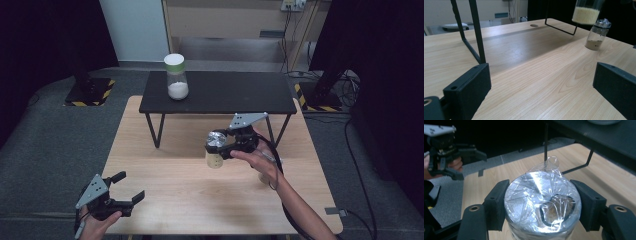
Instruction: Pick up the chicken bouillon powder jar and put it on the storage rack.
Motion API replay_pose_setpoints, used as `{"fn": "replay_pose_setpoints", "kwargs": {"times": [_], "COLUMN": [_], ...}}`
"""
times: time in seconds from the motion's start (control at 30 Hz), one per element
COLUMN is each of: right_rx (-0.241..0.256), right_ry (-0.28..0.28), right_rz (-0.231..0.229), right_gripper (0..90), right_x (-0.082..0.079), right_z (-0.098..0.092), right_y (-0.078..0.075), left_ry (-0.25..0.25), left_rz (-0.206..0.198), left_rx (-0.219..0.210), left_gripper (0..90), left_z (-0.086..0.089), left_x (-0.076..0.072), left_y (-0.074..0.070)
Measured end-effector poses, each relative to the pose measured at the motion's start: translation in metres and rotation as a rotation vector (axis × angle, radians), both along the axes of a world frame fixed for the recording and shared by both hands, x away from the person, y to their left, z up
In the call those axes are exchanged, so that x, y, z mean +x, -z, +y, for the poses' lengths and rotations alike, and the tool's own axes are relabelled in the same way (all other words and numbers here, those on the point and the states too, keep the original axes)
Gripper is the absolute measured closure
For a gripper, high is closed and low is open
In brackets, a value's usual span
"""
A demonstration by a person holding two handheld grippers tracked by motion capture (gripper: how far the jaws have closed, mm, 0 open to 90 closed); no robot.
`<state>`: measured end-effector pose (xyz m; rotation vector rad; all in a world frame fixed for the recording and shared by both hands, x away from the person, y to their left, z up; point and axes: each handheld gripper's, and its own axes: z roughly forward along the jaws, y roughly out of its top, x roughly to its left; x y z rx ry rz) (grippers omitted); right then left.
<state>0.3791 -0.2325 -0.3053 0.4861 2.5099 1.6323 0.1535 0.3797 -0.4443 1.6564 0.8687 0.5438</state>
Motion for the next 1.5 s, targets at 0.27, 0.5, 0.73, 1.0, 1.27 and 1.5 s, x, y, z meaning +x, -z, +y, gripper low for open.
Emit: {"fn": "replay_pose_setpoints", "kwargs": {"times": [0.27,0.5,0.73,1.0,1.27,1.5], "right_rx": [0.001,-0.008,0.001,0.003,-0.005,0.002], "right_ry": [0.024,0.064,0.084,0.091,0.118,0.175], "right_rz": [-0.025,-0.041,-0.067,-0.086,-0.103,-0.118], "right_gripper": [35.4,35.4,35.4,35.4,35.4,35.3], "right_x": [0.002,0.001,0.002,0.006,0.011,0.013], "right_z": [-0.007,-0.007,-0.003,0.006,0.013,0.018], "right_y": [-0.032,-0.060,-0.082,-0.107,-0.124,-0.127], "left_ry": [0.001,0.002,0.005,0.008,0.012,0.013], "left_rz": [0.001,0.001,0.003,0.003,0.005,0.005], "left_rx": [0.001,0.001,0.001,0.002,0.002,0.002], "left_gripper": [0.8,0.8,0.8,0.8,0.8,0.9], "left_z": [0.000,0.000,0.000,0.000,0.000,0.000], "left_x": [0.000,0.000,0.001,0.001,0.001,0.001], "left_y": [0.000,0.000,0.000,0.000,0.000,0.000]}}
